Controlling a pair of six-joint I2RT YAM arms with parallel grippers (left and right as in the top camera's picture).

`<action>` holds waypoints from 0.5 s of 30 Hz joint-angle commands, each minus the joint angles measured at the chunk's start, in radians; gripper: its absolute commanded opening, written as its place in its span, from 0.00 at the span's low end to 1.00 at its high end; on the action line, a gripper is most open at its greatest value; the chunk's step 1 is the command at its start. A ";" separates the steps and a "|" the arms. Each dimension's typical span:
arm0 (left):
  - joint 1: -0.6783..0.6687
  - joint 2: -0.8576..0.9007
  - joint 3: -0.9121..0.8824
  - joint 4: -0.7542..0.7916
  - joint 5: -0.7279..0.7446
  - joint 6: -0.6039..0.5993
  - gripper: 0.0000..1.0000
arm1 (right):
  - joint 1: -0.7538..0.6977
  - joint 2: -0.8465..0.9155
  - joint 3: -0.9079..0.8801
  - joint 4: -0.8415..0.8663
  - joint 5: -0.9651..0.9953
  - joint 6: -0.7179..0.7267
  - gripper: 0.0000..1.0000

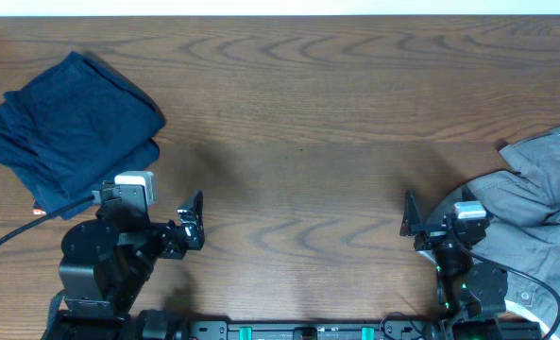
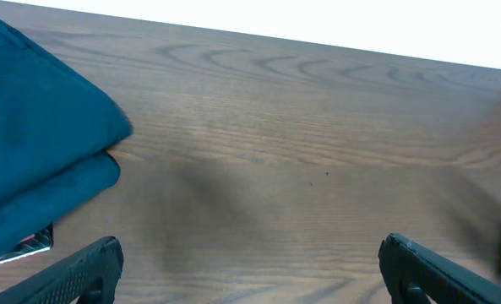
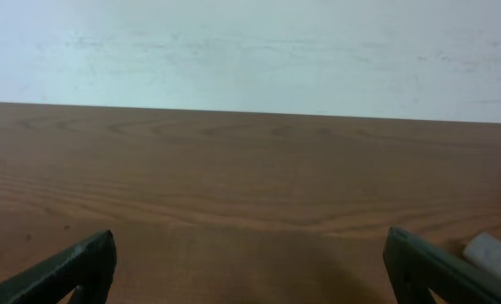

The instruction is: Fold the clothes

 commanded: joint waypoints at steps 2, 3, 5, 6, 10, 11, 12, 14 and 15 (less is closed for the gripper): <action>-0.003 -0.016 0.000 0.000 -0.012 -0.002 0.98 | -0.013 -0.005 -0.002 -0.005 -0.011 -0.013 0.99; -0.002 -0.023 0.000 0.000 -0.012 -0.002 0.98 | -0.013 -0.005 -0.002 -0.005 -0.011 -0.013 0.99; 0.006 -0.039 0.000 0.000 -0.012 -0.002 0.98 | -0.013 -0.005 -0.002 -0.005 -0.011 -0.013 0.99; 0.011 -0.049 -0.002 0.000 -0.012 -0.002 0.98 | -0.013 -0.005 -0.002 -0.005 -0.011 -0.013 0.99; 0.040 -0.110 -0.029 -0.036 -0.050 0.026 0.98 | -0.013 -0.005 -0.002 -0.005 -0.012 -0.013 0.99; 0.048 -0.133 -0.047 -0.042 -0.081 0.029 0.98 | -0.013 -0.005 -0.002 -0.005 -0.011 -0.013 0.99; 0.054 -0.155 -0.067 -0.052 -0.093 0.029 0.98 | -0.013 -0.005 -0.002 -0.005 -0.011 -0.013 0.99; 0.069 -0.211 -0.131 -0.060 -0.100 0.029 0.98 | -0.013 -0.005 -0.002 -0.005 -0.011 -0.013 0.99; 0.076 -0.243 -0.175 -0.056 -0.100 0.029 0.98 | -0.013 -0.005 -0.002 -0.005 -0.011 -0.013 0.99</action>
